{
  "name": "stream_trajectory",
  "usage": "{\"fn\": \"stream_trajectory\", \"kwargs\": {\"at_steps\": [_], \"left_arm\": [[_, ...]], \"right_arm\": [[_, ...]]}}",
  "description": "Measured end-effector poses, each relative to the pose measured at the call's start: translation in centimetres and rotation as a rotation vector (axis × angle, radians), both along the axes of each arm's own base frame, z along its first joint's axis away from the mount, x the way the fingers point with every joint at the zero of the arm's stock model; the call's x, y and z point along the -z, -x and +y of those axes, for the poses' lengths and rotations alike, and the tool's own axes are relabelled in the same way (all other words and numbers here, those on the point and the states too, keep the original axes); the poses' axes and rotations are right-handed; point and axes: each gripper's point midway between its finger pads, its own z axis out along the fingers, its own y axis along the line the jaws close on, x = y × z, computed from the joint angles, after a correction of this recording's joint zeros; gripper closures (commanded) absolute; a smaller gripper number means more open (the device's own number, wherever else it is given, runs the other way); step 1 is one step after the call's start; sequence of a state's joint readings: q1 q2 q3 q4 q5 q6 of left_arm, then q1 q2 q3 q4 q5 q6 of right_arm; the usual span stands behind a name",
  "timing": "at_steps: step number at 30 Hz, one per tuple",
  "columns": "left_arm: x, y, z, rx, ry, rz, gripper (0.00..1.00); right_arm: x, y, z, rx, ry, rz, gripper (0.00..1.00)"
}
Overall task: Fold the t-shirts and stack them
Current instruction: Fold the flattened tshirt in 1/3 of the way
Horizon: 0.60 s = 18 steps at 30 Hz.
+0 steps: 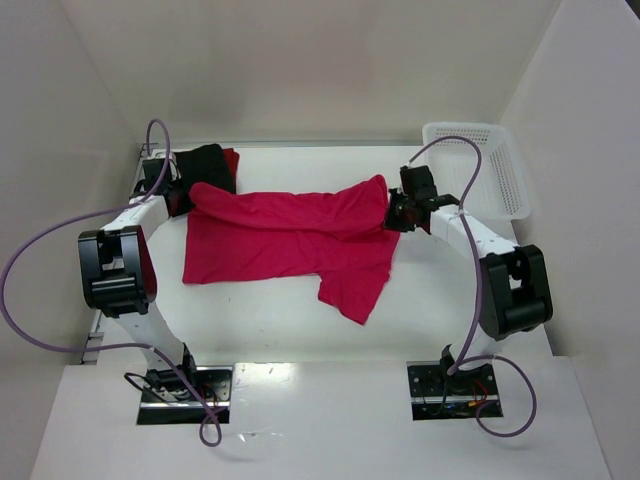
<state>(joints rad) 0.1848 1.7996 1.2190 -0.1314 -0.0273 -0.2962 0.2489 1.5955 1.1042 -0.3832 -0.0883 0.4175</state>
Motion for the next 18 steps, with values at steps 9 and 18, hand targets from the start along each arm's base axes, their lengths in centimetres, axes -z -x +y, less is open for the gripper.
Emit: {"fn": "stream_trajectory", "kwargs": {"at_steps": [9,18], "left_arm": [[0.4,1.1,-0.2,-0.017,0.016,0.015,1.00],[-0.8,3.2,-0.5,-0.024,0.015,0.015,0.73]], "right_arm": [[1.0,0.0,-0.3,-0.008,0.029,0.017,0.91],[1.5,-0.1,-0.6,-0.007,0.046,0.022,0.27]]}}
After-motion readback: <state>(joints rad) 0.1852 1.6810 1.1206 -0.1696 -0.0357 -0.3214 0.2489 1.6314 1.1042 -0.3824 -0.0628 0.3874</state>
